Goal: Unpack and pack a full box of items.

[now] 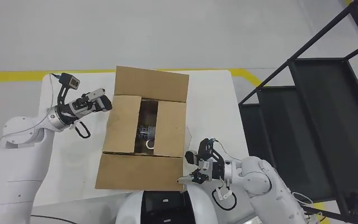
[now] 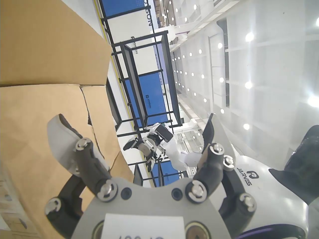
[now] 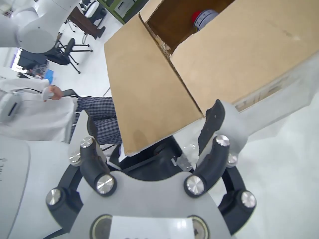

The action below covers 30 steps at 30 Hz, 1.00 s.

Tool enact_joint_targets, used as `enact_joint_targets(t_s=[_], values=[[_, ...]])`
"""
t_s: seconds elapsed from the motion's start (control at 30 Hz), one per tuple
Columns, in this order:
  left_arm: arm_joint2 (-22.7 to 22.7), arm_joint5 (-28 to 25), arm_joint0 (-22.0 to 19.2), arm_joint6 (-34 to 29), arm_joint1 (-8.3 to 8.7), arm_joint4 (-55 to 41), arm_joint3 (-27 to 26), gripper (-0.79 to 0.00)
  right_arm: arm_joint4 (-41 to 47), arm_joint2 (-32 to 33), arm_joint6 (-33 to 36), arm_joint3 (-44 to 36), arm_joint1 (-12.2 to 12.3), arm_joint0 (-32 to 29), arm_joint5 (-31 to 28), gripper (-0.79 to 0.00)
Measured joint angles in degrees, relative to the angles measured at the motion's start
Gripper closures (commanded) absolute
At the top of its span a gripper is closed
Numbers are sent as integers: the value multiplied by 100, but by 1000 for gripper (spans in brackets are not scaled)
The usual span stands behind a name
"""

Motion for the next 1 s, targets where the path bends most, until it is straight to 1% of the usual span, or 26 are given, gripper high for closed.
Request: enact_joint_targets(t_s=[0.03, 0.1, 0.13, 0.2, 0.3, 0.4, 0.47, 0.57, 0.63, 0.77, 0.9, 1.0], values=[[-26, -14, 6, 74, 4, 35, 7, -785, 350, 48, 286, 48, 35, 6, 89, -785], [-53, -25, 6, 167, 8, 73, 23, -785, 746, 71, 650, 124, 78, -4, 234, -785], [-66, -25, -1, 209, 9, 76, 38, -785, 878, 69, 850, 166, 102, 1, 318, -785], [-86, -18, -21, 269, 10, 75, 73, -785, 1037, -4, 1041, 229, 124, -6, 408, -785], [-111, -13, -58, 358, 15, 124, 137, -785, 1390, -296, 1389, 366, 146, 25, 476, -785], [-131, -6, -80, 433, 18, 155, 182, -785, 1933, -677, 1824, 596, 155, 214, 458, -785], [-140, 10, -86, 473, 19, 154, 190, -785, 2345, -915, 1968, 784, 158, 401, 451, -785], [-147, 16, -82, 520, 23, 193, 161, -785, 2955, -1244, 1850, 973, 169, 676, 343, -785], [-157, 24, -53, 532, 28, 215, 94, -785, 3450, -1404, 1659, 1073, 193, 879, 154, -785], [-231, 38, 67, 425, 52, 205, -113, -785, 4323, -1563, 1311, 1189, 272, 1215, -195, -785], [-313, 66, 242, -4, 83, -36, -412, -785, 4532, -1572, 1015, 1561, 337, 1559, -490, -785], [-349, 186, 367, -633, 109, -448, -663, -785, 4668, -1675, 829, 2002, 322, 1854, -675, -785]])
